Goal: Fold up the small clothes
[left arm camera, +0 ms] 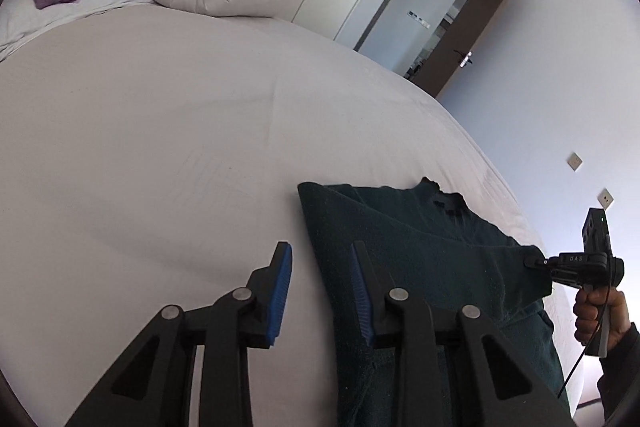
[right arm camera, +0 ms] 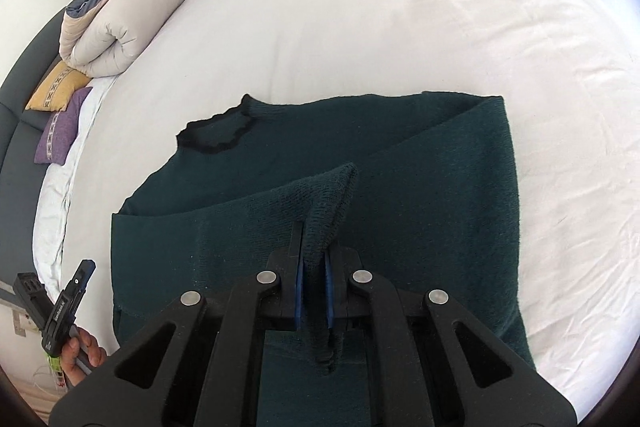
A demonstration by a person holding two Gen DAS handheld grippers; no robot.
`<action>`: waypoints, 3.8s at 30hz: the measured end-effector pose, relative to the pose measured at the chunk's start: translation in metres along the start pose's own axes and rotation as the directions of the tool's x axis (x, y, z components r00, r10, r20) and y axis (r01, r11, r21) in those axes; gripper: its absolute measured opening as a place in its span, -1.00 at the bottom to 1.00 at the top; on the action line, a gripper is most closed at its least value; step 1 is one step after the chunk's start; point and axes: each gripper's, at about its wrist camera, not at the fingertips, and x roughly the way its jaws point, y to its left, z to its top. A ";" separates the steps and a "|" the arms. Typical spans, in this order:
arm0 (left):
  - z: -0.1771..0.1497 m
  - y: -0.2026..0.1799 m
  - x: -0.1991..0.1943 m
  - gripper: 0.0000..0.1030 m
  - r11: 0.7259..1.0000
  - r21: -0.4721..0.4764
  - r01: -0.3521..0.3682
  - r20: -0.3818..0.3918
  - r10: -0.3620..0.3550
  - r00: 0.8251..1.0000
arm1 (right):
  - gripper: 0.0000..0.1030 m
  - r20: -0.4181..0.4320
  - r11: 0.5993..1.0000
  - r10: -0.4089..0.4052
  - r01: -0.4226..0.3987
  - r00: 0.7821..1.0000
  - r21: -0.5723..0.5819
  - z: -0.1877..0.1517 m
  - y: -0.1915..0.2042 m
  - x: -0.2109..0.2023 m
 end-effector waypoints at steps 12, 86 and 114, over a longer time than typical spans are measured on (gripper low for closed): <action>-0.011 -0.026 0.019 -0.40 0.993 0.113 -0.018 -0.057 0.025 0.998 | -0.87 -0.007 0.999 -0.046 0.046 0.999 0.001 -0.028 -0.029 0.018; -0.243 0.002 -0.175 0.49 0.834 -0.506 0.222 -0.351 -0.434 0.830 | 0.33 0.132 0.912 0.354 -0.373 0.926 0.169 -0.344 -0.178 -0.153; -0.251 0.000 -0.169 -0.43 0.833 -0.508 0.221 -0.362 -0.439 0.823 | 0.30 0.041 0.943 0.250 -0.253 0.967 0.214 -0.363 -0.216 -0.179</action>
